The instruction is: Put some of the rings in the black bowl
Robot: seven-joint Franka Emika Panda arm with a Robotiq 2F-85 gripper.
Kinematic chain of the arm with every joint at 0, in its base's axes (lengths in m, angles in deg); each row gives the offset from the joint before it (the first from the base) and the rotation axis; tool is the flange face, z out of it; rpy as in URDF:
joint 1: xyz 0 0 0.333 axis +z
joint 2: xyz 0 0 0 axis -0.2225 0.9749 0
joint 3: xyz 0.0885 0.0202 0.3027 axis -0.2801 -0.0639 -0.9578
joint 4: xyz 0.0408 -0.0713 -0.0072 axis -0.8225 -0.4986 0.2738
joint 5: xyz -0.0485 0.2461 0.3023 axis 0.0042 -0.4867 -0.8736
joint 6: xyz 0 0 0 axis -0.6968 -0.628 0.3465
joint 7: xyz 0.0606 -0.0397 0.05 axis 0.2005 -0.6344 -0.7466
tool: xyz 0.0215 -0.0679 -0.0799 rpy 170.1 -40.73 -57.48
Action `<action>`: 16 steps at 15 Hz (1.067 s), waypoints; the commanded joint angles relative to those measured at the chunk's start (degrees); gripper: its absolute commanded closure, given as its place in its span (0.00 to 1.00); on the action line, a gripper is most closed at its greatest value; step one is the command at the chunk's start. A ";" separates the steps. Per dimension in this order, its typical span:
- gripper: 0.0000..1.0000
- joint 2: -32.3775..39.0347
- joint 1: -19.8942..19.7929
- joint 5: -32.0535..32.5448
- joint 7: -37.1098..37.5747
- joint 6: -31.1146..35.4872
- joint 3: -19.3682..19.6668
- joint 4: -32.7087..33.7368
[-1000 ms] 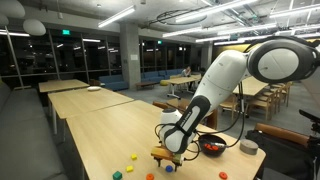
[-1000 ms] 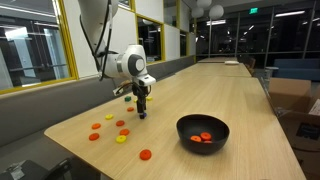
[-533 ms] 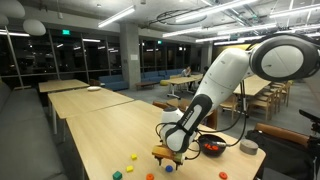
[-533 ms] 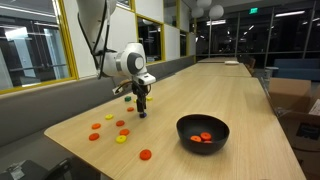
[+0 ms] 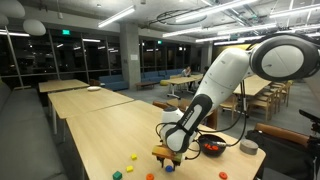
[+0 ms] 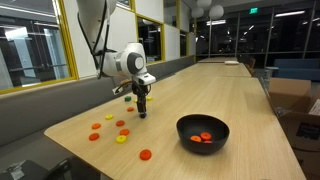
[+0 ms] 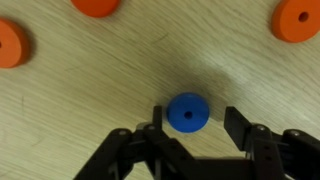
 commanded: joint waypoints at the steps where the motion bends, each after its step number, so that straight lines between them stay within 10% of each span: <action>1: 0.65 -1.86 0.42 1.55 0.85 0.18 0.59 -1.39; 4: 0.82 -2.03 0.29 1.49 0.73 0.12 0.48 -1.47; 16: 0.82 -14.66 5.26 16.72 16.48 0.06 11.24 -12.63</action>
